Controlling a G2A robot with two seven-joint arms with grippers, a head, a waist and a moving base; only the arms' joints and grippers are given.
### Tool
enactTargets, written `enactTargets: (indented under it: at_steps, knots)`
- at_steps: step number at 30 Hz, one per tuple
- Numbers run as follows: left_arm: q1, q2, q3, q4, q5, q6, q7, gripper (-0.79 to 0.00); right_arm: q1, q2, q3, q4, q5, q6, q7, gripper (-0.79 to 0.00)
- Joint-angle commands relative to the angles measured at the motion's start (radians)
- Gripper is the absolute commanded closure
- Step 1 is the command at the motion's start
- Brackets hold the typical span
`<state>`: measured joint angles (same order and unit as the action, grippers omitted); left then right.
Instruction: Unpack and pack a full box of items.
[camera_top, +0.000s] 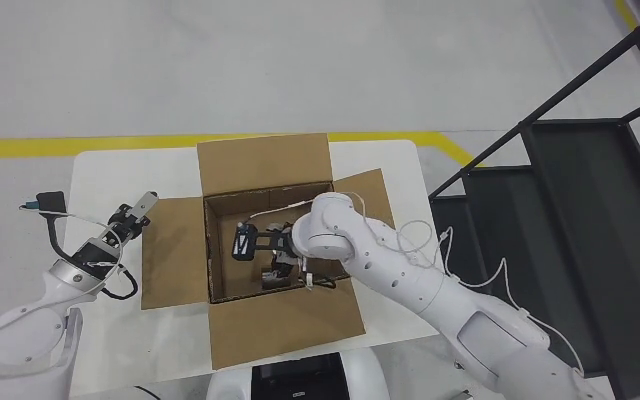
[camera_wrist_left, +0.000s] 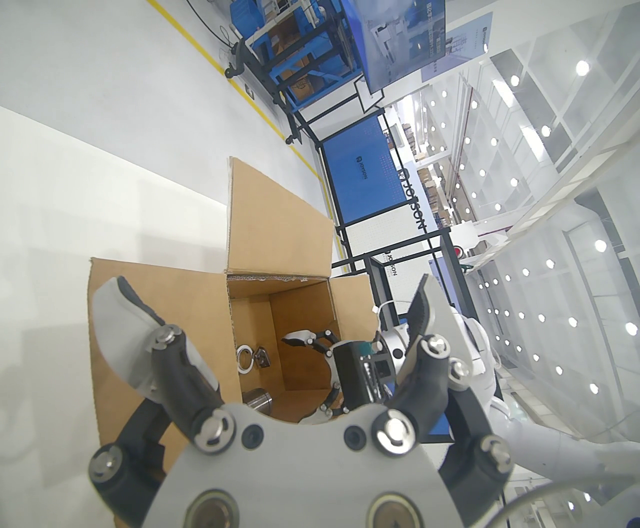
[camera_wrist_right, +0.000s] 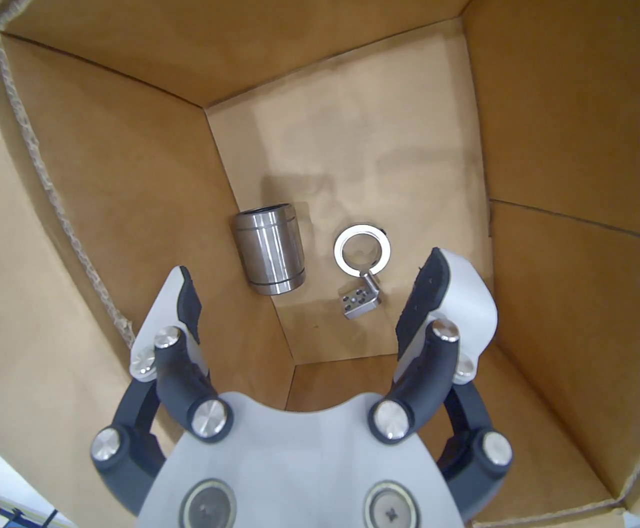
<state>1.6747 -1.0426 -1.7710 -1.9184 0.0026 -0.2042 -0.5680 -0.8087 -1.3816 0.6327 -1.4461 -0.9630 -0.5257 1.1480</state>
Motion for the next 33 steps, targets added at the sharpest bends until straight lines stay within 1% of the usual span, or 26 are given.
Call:
enactTargets:
  at_steps: [1, 6, 10, 15, 33]
  knots:
    - [0.0, 0.0, 0.0, 0.0, 0.0, 0.0, 0.0, -0.785, 0.017, -0.012, -0.032, 0.026, -0.014, 0.006, -0.018, -0.785]
    - [0.0, 0.0, 0.0, 0.0, 0.0, 0.0, 0.0, -0.785, 0.059, -0.046, -0.109, 0.116, -0.075, 0.026, -0.044, -0.785]
    - [0.0, 0.0, 0.0, 0.0, 0.0, 0.0, 0.0, -0.785, 0.081, -0.07, -0.149, 0.172, -0.062, 0.017, -0.036, -0.785]
    - [0.0, 0.0, 0.0, 0.0, 0.0, 0.0, 0.0, -0.785, 0.097, -0.088, -0.171, 0.193, -0.041, 0.005, -0.014, -0.785]
    - [0.0, 0.0, 0.0, 0.0, 0.0, 0.0, 0.0, -0.785, 0.101, -0.09, -0.172, 0.194, -0.038, 0.005, -0.009, -0.785]
